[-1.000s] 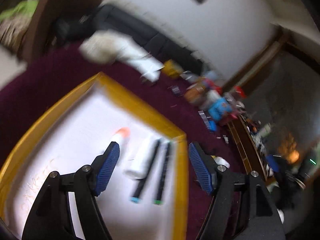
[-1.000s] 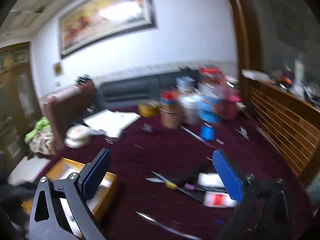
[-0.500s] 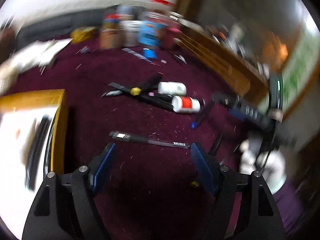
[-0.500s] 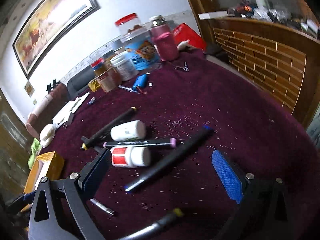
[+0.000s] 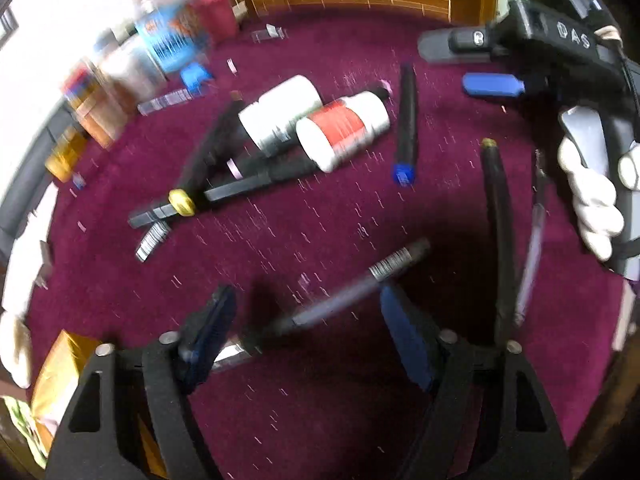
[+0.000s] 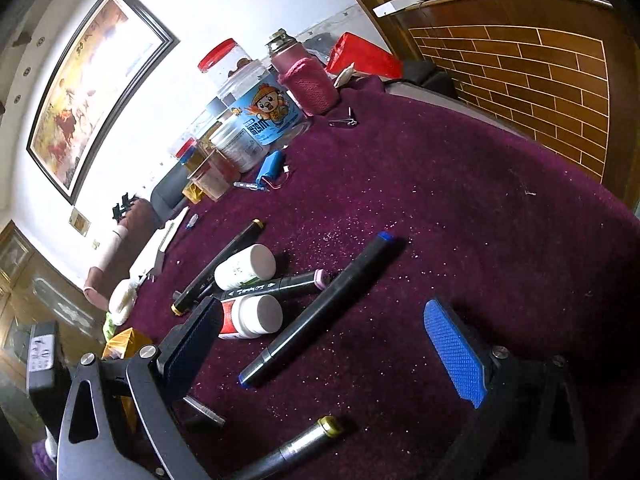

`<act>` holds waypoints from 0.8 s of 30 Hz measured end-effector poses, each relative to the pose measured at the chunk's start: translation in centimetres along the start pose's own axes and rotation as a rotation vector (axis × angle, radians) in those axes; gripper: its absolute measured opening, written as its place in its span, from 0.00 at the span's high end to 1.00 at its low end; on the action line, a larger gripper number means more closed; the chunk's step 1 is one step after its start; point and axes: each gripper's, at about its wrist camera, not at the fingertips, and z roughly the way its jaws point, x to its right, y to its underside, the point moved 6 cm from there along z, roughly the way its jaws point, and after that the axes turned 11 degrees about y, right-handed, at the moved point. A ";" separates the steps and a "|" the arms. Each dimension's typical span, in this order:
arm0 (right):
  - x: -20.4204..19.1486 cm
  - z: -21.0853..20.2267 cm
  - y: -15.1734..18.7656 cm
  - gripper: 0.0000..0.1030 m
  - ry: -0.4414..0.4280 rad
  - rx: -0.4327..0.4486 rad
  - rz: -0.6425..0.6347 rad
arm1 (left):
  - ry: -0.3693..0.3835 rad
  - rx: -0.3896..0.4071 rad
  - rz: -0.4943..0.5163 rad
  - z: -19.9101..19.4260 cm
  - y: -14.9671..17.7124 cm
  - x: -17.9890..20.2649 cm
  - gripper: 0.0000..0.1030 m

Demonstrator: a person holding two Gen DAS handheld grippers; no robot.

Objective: Organize rigid objects
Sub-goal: 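Return the left tool to the pile and grasp the clear ballpoint pen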

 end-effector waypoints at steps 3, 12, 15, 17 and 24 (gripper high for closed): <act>-0.2 0.1 0.1 0.04 -0.002 -0.005 -0.010 | 0.087 -0.039 -0.051 -0.1 0.5 0.3 0.72; 0.1 0.4 0.3 0.04 0.006 -0.024 0.010 | 0.091 -0.021 -0.113 -2.2 1.9 1.9 0.71; 0.2 0.4 0.3 0.04 0.012 -0.022 0.011 | 0.140 -0.001 -0.055 -2.4 2.2 2.7 0.56; 0.2 0.4 0.3 0.04 0.016 -0.021 0.010 | 0.202 0.004 -0.050 -2.4 2.3 3.3 0.56; 0.5 0.6 0.3 0.04 0.024 -0.032 0.023 | 0.078 -0.058 -0.078 -2.3 1.9 2.6 0.99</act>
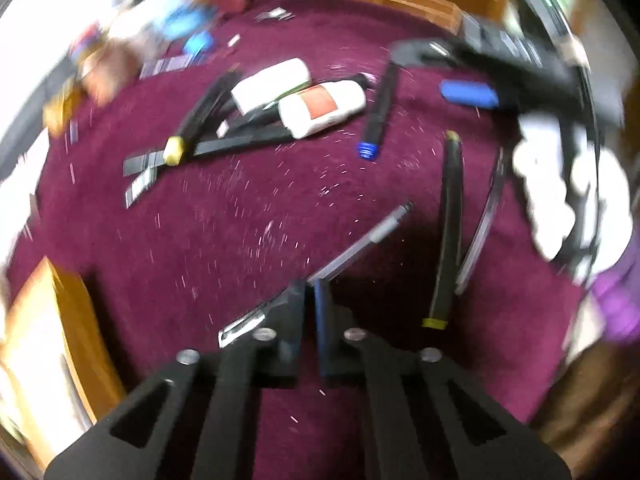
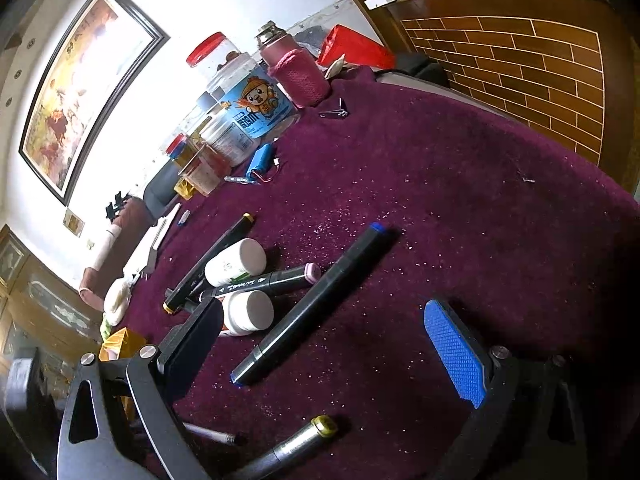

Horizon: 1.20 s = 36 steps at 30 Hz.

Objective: Organize rigid objects
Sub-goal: 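Return the left tool to the pile and grasp the clear ballpoint pen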

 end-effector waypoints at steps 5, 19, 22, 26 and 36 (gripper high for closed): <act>0.2 0.1 -0.1 0.04 -0.008 -0.004 0.010 | 0.065 0.035 -0.172 -1.2 1.3 -1.9 0.94; 0.2 0.1 -0.2 0.04 -0.024 -0.007 0.019 | -0.030 -0.068 0.064 0.5 0.3 0.1 0.78; 0.3 0.1 -0.1 0.04 -0.031 -0.008 0.024 | -0.016 -0.034 -0.087 -0.1 0.2 -1.0 0.83; 0.3 0.0 -0.1 0.04 -0.038 -0.008 0.030 | 0.059 0.037 -0.308 -1.1 1.0 -1.4 0.82; 0.3 0.0 -0.1 0.04 -0.042 -0.010 0.033 | 0.062 0.105 -0.372 -2.0 3.1 0.3 0.58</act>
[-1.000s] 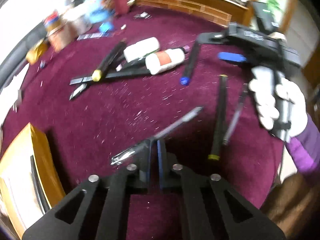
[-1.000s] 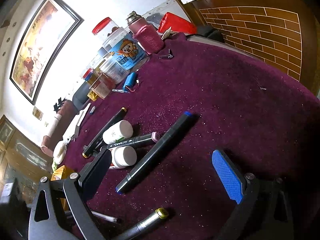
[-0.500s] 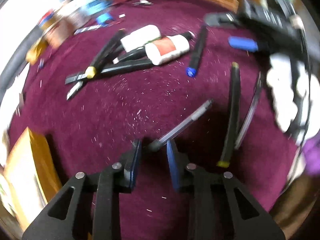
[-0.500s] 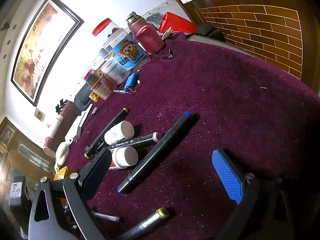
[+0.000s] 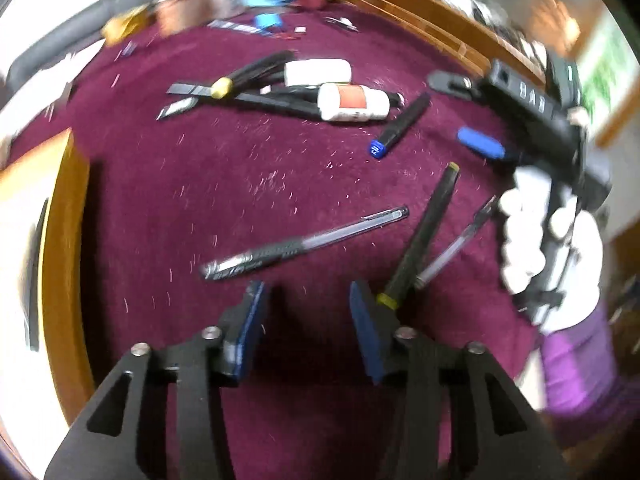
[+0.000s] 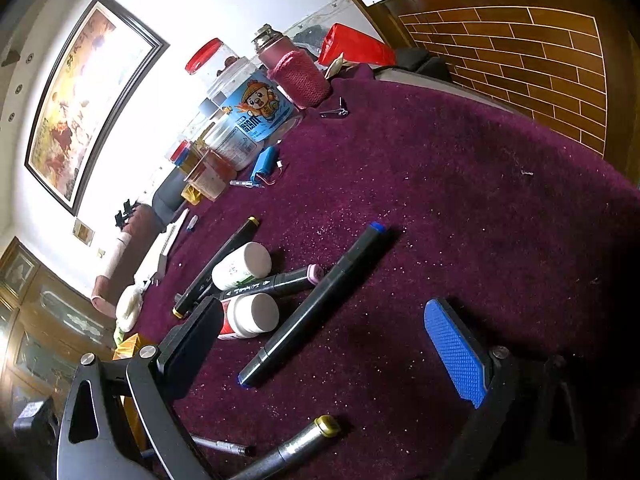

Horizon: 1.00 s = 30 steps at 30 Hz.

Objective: Organize rigid objects
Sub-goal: 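Return the left tool to the pile and grasp the clear ballpoint pen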

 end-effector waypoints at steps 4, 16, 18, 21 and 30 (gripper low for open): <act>-0.1 0.0 0.0 0.04 0.006 0.001 -0.005 | 0.126 0.040 -0.200 -1.0 1.6 -0.8 0.55; -0.1 -0.1 0.0 0.04 0.009 0.003 -0.005 | 0.177 0.110 -0.371 2.3 -4.5 -3.2 0.29; 0.0 -0.1 0.1 0.04 0.007 0.003 -0.004 | 0.112 0.100 -0.323 3.1 -5.5 -2.4 0.28; 0.0 -0.1 0.1 0.04 0.006 0.004 -0.001 | -0.037 0.086 -0.178 4.7 -6.2 -1.2 0.40; -0.1 0.0 0.1 0.04 0.007 0.003 -0.004 | -0.081 0.067 0.043 3.1 -3.0 0.2 0.91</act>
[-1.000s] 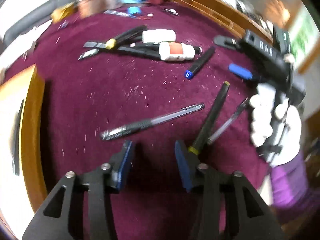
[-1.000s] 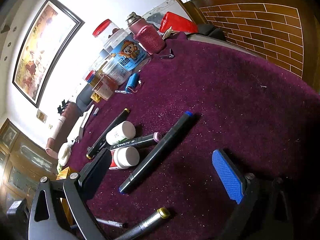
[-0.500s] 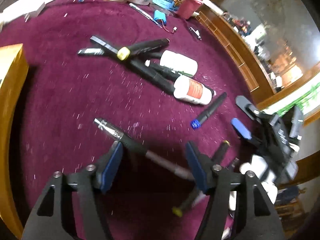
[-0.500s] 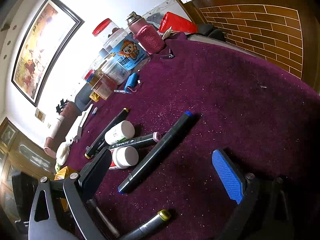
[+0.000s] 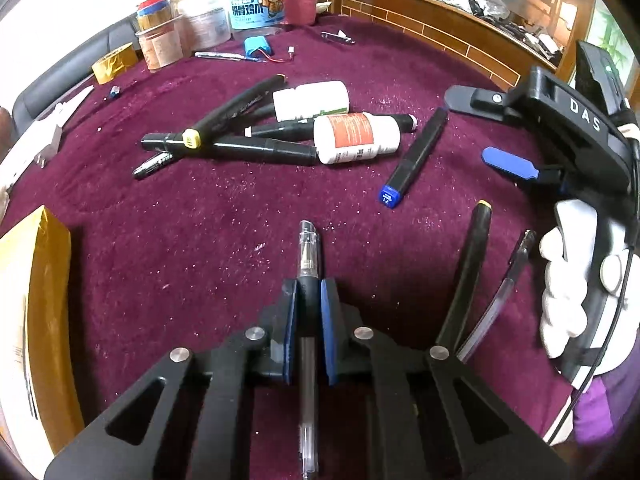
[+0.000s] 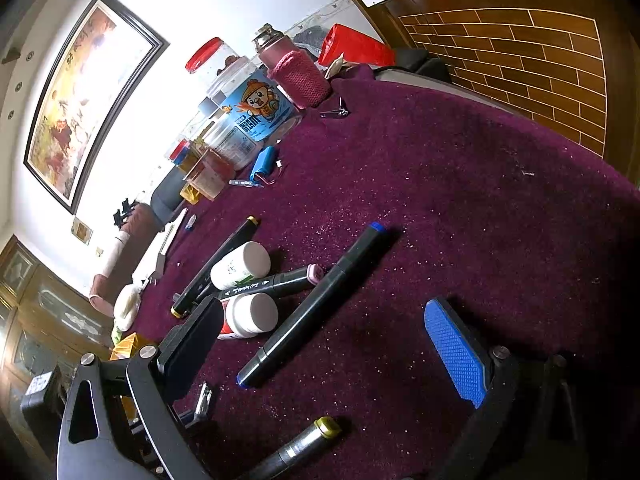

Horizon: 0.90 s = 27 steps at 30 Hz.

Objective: Organize rigid objects
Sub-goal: 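Return the left tool to the pile and grasp the clear ballpoint pen, then grasp the yellow-capped black marker with the right tool while the left tool lifts the pen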

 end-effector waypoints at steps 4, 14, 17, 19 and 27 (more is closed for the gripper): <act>0.0 0.0 0.0 0.04 0.003 0.000 -0.003 | -0.020 0.039 -0.005 0.4 -0.4 0.4 0.88; -0.3 0.2 0.0 0.04 0.018 -0.006 -0.024 | 0.195 0.193 -0.150 -2.7 0.4 -1.3 0.91; -0.5 -0.5 0.0 0.04 0.016 -0.010 -0.046 | 0.262 0.276 -0.181 -5.4 0.8 -1.7 0.91; -1.0 -1.6 0.1 0.04 0.024 0.000 -0.071 | 0.311 0.337 -0.197 -7.8 1.2 -2.1 0.91; -2.7 -3.7 3.2 0.22 0.050 -0.142 -0.139 | 0.414 0.488 -0.242 -14.2 2.1 -4.4 0.91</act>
